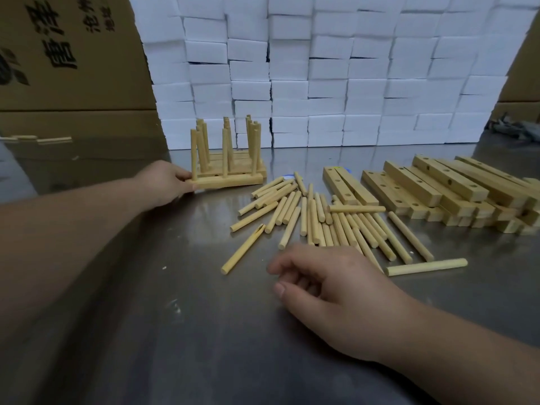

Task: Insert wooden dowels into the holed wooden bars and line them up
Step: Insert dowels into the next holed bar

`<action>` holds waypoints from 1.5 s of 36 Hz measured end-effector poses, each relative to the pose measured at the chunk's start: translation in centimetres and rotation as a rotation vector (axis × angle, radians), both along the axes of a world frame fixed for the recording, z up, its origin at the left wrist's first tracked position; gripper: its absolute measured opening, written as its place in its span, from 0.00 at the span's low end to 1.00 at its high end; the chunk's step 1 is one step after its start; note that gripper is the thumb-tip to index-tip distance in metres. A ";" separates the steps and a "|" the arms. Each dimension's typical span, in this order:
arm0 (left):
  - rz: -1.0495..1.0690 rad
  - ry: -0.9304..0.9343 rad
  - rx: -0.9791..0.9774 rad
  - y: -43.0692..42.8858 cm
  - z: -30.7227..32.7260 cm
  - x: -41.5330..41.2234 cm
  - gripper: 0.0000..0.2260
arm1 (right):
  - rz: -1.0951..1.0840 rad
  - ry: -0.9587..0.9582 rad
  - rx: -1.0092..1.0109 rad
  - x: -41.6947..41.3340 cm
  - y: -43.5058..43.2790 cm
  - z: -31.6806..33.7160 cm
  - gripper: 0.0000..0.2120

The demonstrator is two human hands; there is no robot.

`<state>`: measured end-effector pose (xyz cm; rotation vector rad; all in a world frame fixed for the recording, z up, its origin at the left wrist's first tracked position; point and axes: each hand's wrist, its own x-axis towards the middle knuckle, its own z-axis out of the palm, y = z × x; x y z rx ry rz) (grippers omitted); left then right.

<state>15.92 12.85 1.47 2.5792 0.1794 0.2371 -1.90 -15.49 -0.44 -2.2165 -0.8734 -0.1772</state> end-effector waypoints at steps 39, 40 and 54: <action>-0.024 0.015 0.161 -8.0 1.7 -8.2 0.12 | -0.019 0.016 -0.002 -0.1 0.0 0.0 0.09; -0.039 0.034 0.194 -8.3 1.8 -9.4 0.13 | -0.021 0.004 -0.003 -0.1 0.0 0.1 0.09; -0.057 0.168 0.368 -10.9 0.6 -15.2 0.11 | -0.482 -0.184 0.158 1.1 -2.4 2.9 0.07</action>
